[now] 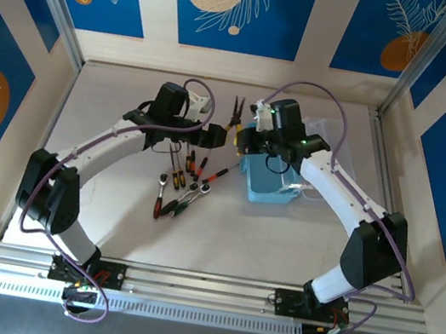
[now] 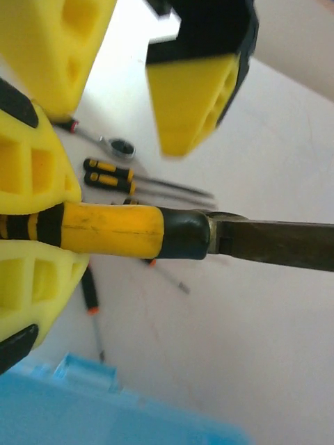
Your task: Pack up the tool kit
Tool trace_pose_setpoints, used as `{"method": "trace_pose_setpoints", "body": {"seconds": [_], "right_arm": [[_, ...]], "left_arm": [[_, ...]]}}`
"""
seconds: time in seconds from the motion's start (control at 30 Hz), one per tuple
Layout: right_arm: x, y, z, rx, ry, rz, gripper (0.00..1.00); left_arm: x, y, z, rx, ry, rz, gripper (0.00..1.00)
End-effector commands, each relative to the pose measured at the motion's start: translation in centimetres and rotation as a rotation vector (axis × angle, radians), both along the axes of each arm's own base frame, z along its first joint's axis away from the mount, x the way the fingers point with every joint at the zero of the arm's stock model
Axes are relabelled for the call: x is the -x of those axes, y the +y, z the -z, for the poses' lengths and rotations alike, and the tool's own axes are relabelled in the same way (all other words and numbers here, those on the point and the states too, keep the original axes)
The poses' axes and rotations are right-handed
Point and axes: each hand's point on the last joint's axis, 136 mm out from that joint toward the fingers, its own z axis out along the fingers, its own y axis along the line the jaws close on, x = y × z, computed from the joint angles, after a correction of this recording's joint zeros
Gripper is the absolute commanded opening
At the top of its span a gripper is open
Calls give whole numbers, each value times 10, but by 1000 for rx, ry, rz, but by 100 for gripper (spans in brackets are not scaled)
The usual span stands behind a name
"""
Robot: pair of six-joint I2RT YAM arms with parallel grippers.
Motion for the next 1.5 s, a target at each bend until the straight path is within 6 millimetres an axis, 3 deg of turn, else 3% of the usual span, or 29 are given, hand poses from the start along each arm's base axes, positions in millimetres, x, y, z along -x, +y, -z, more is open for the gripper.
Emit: {"method": "trace_pose_setpoints", "body": {"seconds": [0.0, 0.17, 0.3, 0.47, 0.63, 0.87, 1.17, 1.3, 1.47], "right_arm": [[4, -31, -23, -18, -36, 14, 0], [10, -77, -13, 51, 35, 46, 0], [17, -97, 6, 134, 113, 43, 0], [21, -90, 37, 215, 213, -5, 0], [6, -78, 68, 351, 241, -7, 0], [-19, -72, 86, 414, 240, 44, 0], [-33, -69, 115, 448, 265, 70, 0], [-36, -66, 125, 454, 279, 69, 8], [-39, -63, 122, 460, 275, 67, 20]], "left_arm": [[-6, 33, -10, -69, -49, -72, 100], [-7, 94, 11, -222, -17, -210, 100], [1, 119, 33, -317, 32, -255, 100], [7, 119, 54, -306, 84, -258, 100], [8, 115, 63, -285, 110, -253, 100], [11, 115, 64, -287, 114, -248, 100], [11, 114, 68, -283, 127, -243, 100], [11, 114, 73, -292, 138, -240, 99], [14, 121, 85, -338, 167, -248, 94]]}}
